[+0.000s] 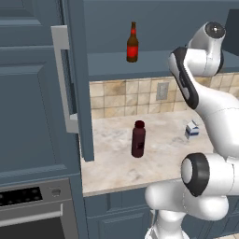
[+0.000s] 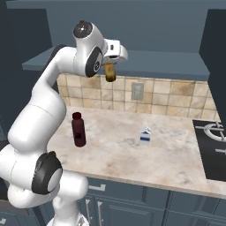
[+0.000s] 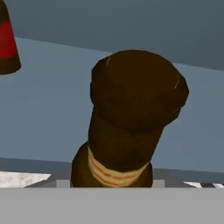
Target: Sort all alcoholic drinks to one cabinet, and non-alcoholic drinks to the other.
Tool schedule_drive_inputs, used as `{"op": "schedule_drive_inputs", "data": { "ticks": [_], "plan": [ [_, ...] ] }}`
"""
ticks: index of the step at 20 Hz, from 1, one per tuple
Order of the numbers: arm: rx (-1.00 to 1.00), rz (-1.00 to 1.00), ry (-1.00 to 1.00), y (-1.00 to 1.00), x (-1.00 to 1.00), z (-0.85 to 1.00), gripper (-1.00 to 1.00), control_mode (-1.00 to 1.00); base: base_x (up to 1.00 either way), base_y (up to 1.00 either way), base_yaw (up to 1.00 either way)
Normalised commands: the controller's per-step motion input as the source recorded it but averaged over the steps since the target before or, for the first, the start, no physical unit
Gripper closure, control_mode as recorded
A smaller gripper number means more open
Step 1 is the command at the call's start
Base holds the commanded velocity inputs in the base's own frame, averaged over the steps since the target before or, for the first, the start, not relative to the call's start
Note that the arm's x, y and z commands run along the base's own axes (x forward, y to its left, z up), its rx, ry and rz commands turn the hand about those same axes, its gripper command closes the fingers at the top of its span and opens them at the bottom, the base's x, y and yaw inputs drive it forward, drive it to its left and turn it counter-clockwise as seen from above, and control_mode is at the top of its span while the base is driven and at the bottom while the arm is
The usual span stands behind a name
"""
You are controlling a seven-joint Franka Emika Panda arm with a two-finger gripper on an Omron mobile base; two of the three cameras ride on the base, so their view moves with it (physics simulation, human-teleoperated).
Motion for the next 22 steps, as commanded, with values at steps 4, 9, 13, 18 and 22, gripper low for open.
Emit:
{"op": "schedule_drive_inputs", "data": {
  "ticks": [4, 9, 13, 18, 22],
  "plan": [
    [0.00, 0.00, -0.23, 0.00, 0.23, 0.05, 1.00, -1.00, 0.00, 0.00, 0.00],
    [0.00, 0.00, -0.19, 0.01, 0.17, 0.08, 1.00, -1.00, 0.00, 0.00, 0.00],
    [0.00, 0.00, -0.06, 0.04, 0.06, 0.45, 1.00, -1.00, 0.00, 0.00, 0.00],
    [0.00, 0.00, -0.02, 0.09, 0.00, 0.61, 1.00, -1.00, 0.00, 0.00, 0.00],
    [0.00, 0.00, -0.12, 0.13, 0.00, 0.38, 1.00, -1.00, 0.00, 0.00, 0.00]
  ]
}}
